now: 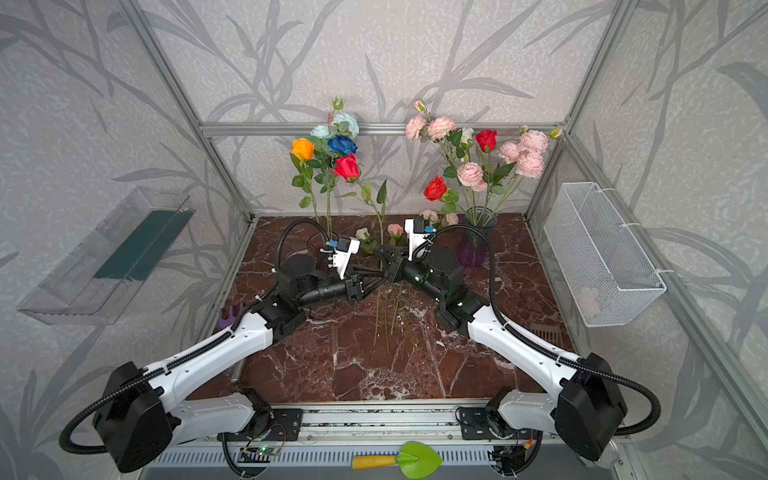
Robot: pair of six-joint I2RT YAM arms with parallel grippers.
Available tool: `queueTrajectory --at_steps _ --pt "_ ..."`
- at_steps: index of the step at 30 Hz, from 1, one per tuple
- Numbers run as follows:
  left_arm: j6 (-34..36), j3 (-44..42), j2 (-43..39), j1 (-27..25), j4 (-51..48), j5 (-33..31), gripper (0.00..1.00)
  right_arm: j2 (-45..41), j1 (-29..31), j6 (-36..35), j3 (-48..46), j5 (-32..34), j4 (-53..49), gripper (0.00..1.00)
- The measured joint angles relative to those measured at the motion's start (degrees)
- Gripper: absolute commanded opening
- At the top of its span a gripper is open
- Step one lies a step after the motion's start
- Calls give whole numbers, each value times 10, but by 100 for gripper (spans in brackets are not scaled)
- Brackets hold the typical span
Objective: Arrange the flowers into the vase
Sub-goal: 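Grasp the red rose stem with the left gripper above the right gripper, then lower the red rose into the purple vase with the left gripper while the right opens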
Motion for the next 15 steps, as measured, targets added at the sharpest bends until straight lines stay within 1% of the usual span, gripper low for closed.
queueTrajectory --at_steps 1,3,4,5,6,8,9,11,13,15 --pt "2 1 1 -1 -4 -6 14 0 1 4 0 -2 3 0" --pt "6 1 1 -2 -12 -18 3 1 5 10 0 -6 8 0" --pt "10 1 1 -2 -14 -25 0 1 7 10 0 -6 9 0" --pt "11 1 0 -2 -16 -29 0 1 8 10 0 -5 9 0" --pt "14 1 -1 -3 -17 -36 0 1 8 11 0 -5 9 8" --pt "17 1 -4 -4 -20 -49 0 1 8 15 0 -8 10 34" --pt "18 1 -7 -5 -21 -59 0 1 9 16 0 -14 10 40" --pt "23 0 -15 -5 -26 -80 0 -1 13 15 -1 -18 11 44" --pt "37 0 -32 -5 -37 -110 0 -14 14 7 -11 -19 12 45" --pt "59 -1 -58 -3 -51 -143 0 -47 15 -12 -31 -12 4 46"
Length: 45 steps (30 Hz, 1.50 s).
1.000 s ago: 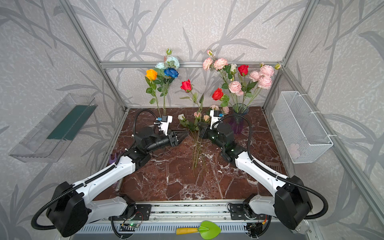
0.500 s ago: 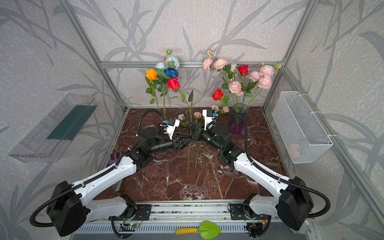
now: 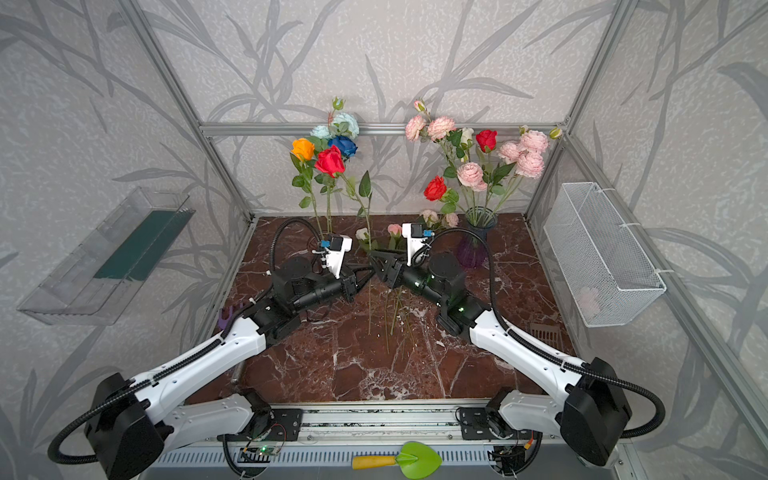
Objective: Arrange the flowers into the vase
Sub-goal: 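Lower the red rose into the purple vase with the left gripper while the right opens, then open the left gripper at the vase while the right gripper grasps the white rose stem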
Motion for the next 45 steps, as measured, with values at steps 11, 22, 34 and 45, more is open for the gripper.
queueTrajectory --at_steps 11,22,34,45 --pt "226 95 -34 20 -8 -248 0 -173 -5 -80 -87 98 -29 49" --pt "241 220 101 153 52 -301 0 -204 -38 -72 -131 104 -73 49" --pt "190 169 165 191 96 -281 0 -244 -43 -82 -147 115 -96 50" --pt "214 85 157 184 61 -260 19 -214 -48 -81 -154 117 -97 51"
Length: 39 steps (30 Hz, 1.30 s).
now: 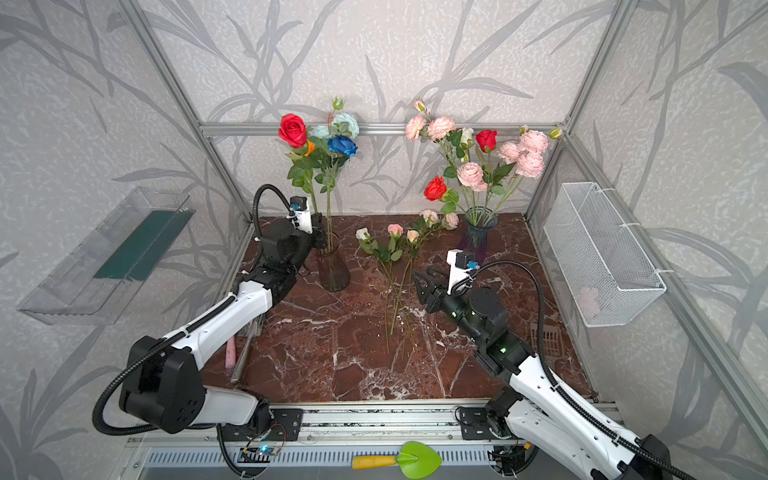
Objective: Arrange the flowers into the vase
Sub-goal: 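Open the left gripper at the vase while the right gripper grasps the white rose stem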
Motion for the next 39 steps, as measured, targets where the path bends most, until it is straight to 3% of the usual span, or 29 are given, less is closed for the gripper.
queueTrajectory --at_steps 6,14,23,28,33,37,39 --pt "14 -24 -29 0 -37 -9 30 29 0 2 0 -11 6 51" --pt "2 -31 -88 -1 -66 -12 29 31 0 7 3 -17 7 51" --pt "-74 -36 -179 -1 -97 -34 30 61 -3 -23 54 -14 -43 51" --pt "-133 -49 -226 -1 -99 -30 30 102 -8 -49 100 -8 -86 41" --pt "-199 -78 -262 -5 -89 -11 30 186 -10 -84 154 13 -145 31" --pt "-262 -117 -268 -10 -54 8 30 290 -10 -124 203 5 -168 32" --pt "-298 -136 -261 -16 -41 16 32 367 -10 -151 249 -7 -196 38"
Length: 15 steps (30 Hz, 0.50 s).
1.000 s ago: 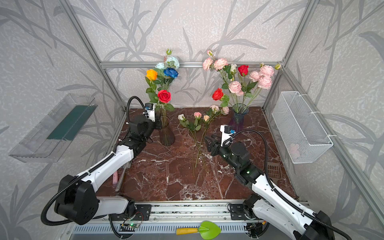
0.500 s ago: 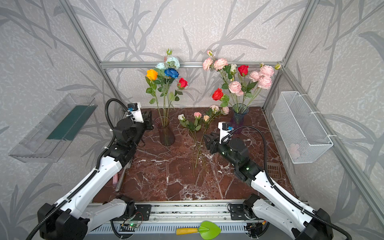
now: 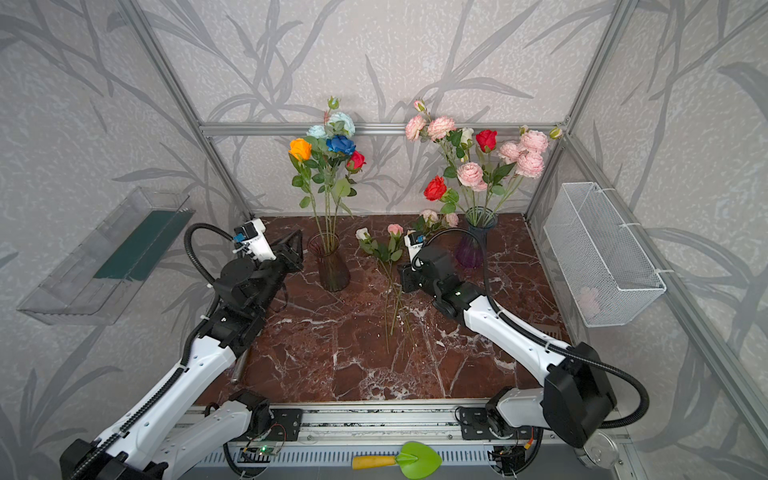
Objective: Arrange the flowers into the vase
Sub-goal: 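Open the left gripper at the vase while the right gripper grasps the white rose stem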
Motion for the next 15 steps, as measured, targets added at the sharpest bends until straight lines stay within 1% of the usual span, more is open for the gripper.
queueTrajectory --at_steps 2,4,6,9,12,15 --pt "-28 -6 14 -4 3 9 38 72 0 -17 45 -11 -18 44" --pt "-47 -6 30 -5 5 18 41 131 0 -29 75 -18 -26 45" --pt "-61 -6 42 -7 5 25 42 190 0 -40 103 -22 -38 43" --pt "-73 -6 49 -7 5 32 43 268 -1 -53 153 -19 -68 38" --pt "-77 -6 48 -7 6 34 43 315 -5 -58 178 -19 -80 35" --pt "-80 -6 47 -7 6 35 43 337 -9 -62 184 -18 -92 35"
